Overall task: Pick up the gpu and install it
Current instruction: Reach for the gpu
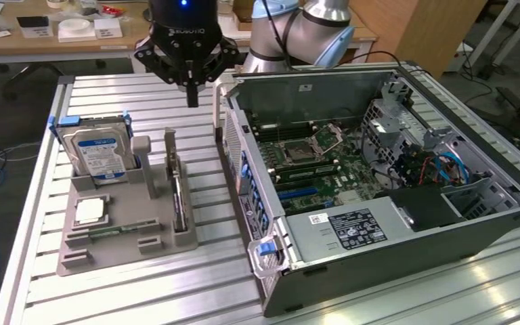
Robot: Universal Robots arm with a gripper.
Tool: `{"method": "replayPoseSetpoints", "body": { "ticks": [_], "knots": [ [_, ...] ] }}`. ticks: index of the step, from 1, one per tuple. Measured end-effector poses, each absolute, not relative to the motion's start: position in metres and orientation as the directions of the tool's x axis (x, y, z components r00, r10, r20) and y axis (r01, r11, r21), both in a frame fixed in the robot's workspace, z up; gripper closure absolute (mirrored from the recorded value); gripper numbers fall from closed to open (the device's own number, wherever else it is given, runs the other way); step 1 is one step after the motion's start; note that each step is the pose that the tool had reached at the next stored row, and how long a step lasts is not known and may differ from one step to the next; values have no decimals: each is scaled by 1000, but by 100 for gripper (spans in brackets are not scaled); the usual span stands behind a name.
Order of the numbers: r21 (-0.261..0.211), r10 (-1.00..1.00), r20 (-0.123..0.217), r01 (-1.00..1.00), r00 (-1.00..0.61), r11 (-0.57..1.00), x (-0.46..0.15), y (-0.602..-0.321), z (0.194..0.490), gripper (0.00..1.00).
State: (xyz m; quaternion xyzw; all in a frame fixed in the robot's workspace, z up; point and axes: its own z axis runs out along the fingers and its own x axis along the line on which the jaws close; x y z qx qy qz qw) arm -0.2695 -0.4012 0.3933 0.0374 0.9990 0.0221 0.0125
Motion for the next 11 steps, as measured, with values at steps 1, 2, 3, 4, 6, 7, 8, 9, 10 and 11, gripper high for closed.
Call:
{"method": "replayPoseSetpoints", "body": {
  "ticks": [1,2,3,4,6,7,8,9,10,11],
  "knots": [
    [45,75,-23,74,-997,996,-271,-401,393,90],
    [45,75,-23,74,-997,996,-274,-402,393,90],
    [45,75,-23,74,-997,996,-276,-403,393,90],
    [45,74,-23,73,-997,996,-279,-403,393,90],
    [45,73,-23,72,-997,996,-284,-404,393,90],
    [45,73,-23,72,-997,996,-287,-405,393,90],
    [45,72,-23,71,-997,996,-289,-405,393,90],
    [45,72,-23,70,-997,996,-292,-406,393,90],
    [45,71,-23,70,-997,997,-294,-407,393,90],
    [45,71,-23,70,-997,997,-297,-407,393,90]
  ]
}}
